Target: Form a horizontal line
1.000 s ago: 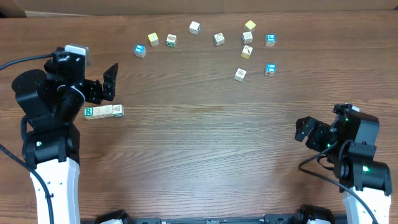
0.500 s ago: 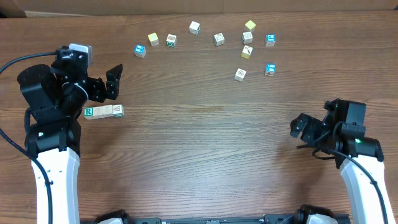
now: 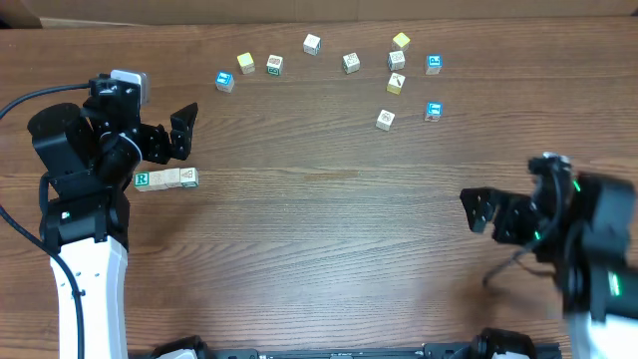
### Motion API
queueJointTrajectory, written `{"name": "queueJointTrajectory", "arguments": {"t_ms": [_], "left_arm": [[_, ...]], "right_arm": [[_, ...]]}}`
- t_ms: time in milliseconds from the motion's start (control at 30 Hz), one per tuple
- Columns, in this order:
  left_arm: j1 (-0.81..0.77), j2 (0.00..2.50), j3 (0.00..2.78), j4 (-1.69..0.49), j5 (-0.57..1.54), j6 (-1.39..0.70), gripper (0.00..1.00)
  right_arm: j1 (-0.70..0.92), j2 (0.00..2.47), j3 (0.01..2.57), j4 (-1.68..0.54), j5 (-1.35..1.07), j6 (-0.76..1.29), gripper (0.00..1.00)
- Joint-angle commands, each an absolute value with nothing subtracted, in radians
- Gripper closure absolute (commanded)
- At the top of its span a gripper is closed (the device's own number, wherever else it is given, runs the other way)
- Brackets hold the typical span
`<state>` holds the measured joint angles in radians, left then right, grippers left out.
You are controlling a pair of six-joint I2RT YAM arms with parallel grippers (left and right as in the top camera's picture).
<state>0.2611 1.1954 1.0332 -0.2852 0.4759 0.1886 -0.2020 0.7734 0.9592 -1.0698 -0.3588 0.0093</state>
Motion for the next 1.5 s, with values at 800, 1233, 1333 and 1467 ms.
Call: {"name": "queueJointTrajectory", "arguments": {"t_ms": [800,1233,1333,1467], "left_arm": [[0.255,1.202,1.044,-0.294,0.492,0.175,0.00],[0.255,1.202,1.044,-0.318,0.693,-0.027,0.00],[0.258,1.202,1.044,-0.345,0.661,-0.030,0.00],[0.260,1.202,1.044,-0.370,0.656,-0.030,0.00]], "right_arm": [[-0.198,0.046,0.622,-1.036,-0.395,0.183,0.00],[-0.198,0.046,0.622,-1.181,-0.406,0.184,0.00],[-0.198,0.046,0.622,-1.181,-0.406,0.184,0.00],[-0.198,0.046,0.622,-1.181,-0.406,0.184,0.00]]}}
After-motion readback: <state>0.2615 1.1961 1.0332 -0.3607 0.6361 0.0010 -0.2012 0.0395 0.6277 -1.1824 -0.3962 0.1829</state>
